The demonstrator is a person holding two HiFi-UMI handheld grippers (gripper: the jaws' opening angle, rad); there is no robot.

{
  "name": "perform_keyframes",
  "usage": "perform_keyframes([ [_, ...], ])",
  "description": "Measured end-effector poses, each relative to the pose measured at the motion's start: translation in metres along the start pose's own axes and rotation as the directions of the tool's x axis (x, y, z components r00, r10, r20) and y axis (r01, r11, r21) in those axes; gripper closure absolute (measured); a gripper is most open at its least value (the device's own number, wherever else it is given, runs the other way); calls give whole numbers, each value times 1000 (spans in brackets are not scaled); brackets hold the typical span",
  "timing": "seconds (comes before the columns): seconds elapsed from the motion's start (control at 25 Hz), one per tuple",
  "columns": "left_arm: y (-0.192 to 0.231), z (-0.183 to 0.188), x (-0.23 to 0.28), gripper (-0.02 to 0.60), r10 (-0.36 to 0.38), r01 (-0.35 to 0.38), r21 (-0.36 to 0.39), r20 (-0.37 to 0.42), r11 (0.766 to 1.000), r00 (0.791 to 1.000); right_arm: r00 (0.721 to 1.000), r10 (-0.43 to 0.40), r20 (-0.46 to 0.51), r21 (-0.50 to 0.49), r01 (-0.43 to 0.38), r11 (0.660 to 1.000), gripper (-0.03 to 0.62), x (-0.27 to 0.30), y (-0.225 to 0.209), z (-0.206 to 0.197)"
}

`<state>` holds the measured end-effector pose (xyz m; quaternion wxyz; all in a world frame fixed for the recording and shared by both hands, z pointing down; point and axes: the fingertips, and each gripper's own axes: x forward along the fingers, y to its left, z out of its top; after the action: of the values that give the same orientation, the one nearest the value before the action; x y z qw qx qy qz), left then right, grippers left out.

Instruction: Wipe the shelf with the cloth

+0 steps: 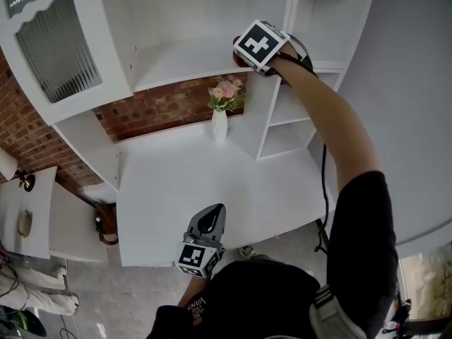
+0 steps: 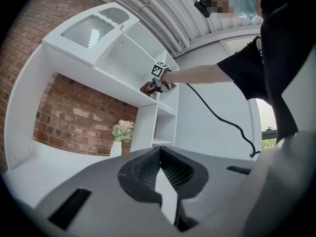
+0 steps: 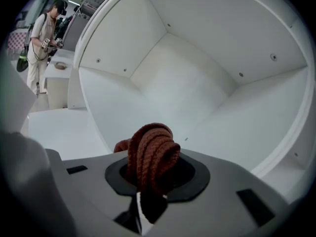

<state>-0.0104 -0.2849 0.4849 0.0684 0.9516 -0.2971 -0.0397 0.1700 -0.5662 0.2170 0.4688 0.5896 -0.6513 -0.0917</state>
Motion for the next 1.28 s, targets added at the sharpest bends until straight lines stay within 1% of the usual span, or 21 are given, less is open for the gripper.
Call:
perform_keyframes([
  [0.08, -2, 0, 2, 574, -11, 11, -3, 0, 1000, 1000, 999, -32, -22, -39, 31, 999, 493, -2, -6, -8],
  [0.16, -4, 0, 4, 574, -26, 26, -6, 3, 1000, 1000, 996, -74, -50, -107, 69, 992, 493, -4, -11, -16],
  [0.28, -6, 0, 7, 574, -40, 40, -6, 3, 999, 999, 986, -145, -85, -238, 122, 964, 493, -6, -14, -25],
  [0.32, -7, 0, 8, 574, -44, 44, -6, 3, 999, 999, 983, -161, -90, -267, 132, 955, 493, -6, -15, -27],
  [0.4, -8, 1, 9, 574, -49, 49, -5, 1, 999, 999, 980, -175, -93, -290, 141, 946, 493, -6, -16, -29],
  [0.52, -7, 1, 9, 574, -49, 49, -5, -1, 999, 999, 981, -175, -85, -282, 145, 948, 494, -5, -16, -29],
  [0.6, -6, 0, 9, 574, -46, 46, -4, -2, 999, 999, 983, -170, -67, -254, 148, 956, 493, -5, -17, -28],
  [0.68, -3, -2, 8, 574, -41, 41, 0, -8, 999, 999, 987, -159, -33, -204, 149, 968, 493, -7, -18, -25],
  [0.84, 5, 3, 7, 574, -21, 21, 9, -5, 1000, 1000, 990, -125, 69, -61, 130, 990, 493, -14, -20, -21],
  [0.92, 12, 7, 7, 574, -4, 4, 16, -3, 1000, 1000, 989, -108, 104, 29, 106, 994, 493, -19, -19, -28],
  [0.96, 16, 9, 7, 574, 5, -5, 20, -3, 1000, 1000, 985, -99, 140, 71, 90, 993, 493, -22, -18, -28],
  [1.04, 26, 13, 7, 574, 24, -24, 32, -3, 999, 1000, 966, -96, 240, 139, 64, 988, 493, -30, -16, -24],
  [1.16, 40, 18, 5, 574, 51, -51, 54, -5, 997, 999, 934, -95, 344, 224, 17, 975, 493, -44, -7, -28],
  [1.28, 53, 21, 5, 574, 77, -76, 70, -8, 995, 997, 900, -93, 427, 250, -19, 968, 493, -60, 10, -36],
])
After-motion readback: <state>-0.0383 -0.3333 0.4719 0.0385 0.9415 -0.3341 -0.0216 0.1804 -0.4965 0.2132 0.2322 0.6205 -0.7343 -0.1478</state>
